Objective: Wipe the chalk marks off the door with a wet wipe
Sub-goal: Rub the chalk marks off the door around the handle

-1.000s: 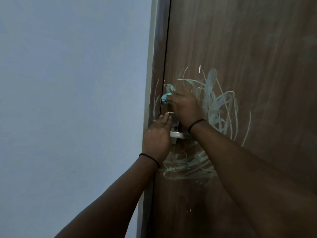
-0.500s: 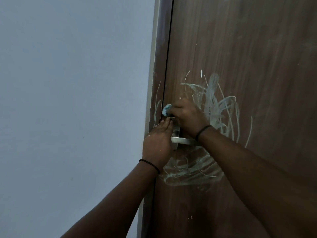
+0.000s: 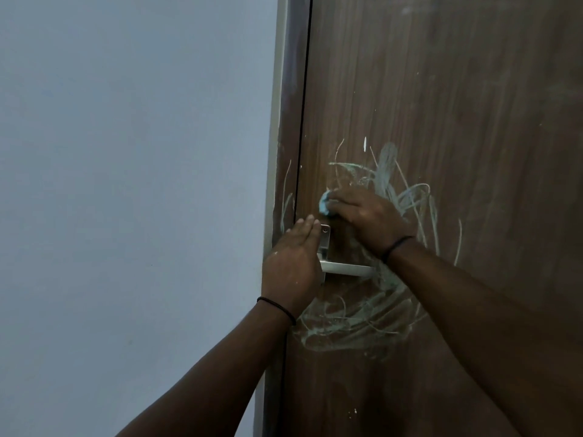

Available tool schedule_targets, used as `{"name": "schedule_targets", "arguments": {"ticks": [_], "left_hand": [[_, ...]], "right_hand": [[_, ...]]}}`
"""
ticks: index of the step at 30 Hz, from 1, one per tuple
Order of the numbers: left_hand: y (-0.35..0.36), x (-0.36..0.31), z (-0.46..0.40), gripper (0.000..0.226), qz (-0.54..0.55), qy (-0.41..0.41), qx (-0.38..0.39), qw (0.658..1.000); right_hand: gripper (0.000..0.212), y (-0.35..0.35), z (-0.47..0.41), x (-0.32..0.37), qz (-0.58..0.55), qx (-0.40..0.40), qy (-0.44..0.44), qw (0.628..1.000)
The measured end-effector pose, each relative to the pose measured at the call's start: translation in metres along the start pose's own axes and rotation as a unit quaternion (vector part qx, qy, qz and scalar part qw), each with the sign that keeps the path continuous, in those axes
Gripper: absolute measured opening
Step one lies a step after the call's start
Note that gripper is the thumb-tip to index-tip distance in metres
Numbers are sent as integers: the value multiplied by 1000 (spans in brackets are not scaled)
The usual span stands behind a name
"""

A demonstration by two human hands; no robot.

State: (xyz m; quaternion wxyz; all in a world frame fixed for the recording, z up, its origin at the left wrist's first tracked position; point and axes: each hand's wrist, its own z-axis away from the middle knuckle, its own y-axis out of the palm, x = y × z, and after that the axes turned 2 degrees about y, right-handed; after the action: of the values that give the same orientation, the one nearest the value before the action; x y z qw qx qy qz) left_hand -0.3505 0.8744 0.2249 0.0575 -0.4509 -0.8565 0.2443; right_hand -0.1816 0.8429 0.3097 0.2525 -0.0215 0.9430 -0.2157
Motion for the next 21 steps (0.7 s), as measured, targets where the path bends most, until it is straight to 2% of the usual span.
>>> {"name": "schedule_targets", "arguments": {"ticks": [3,5,8,12,14,18,21], "left_hand": [[-1,-4,-10,53,-5,5,-13,1000],[-1,-5,-20,51,-8,-17,-25,1000],[1,-4,-27,50,-16,-42,-33,998],[4,0,-18,50,-24,-52,-13,998],[4,1,-15,51,-27,-50,-2,998],[2,-2,-20,51,-29,-55,-1,998],[1,-4,-23,51,-25,-56,-7,998]], "right_hand": [[27,-12,-32,-26,36,-57,88,994],[41,-9,-49,-22,46,-12,113,992],[54,10,-25,-5,85,84,43,992],[55,9,25,-9,117,164,-25,979],[56,1,21,-17,159,157,10,975],[63,-10,-41,-17,143,92,164,972],[63,-4,-47,-4,119,115,148,975]]}}
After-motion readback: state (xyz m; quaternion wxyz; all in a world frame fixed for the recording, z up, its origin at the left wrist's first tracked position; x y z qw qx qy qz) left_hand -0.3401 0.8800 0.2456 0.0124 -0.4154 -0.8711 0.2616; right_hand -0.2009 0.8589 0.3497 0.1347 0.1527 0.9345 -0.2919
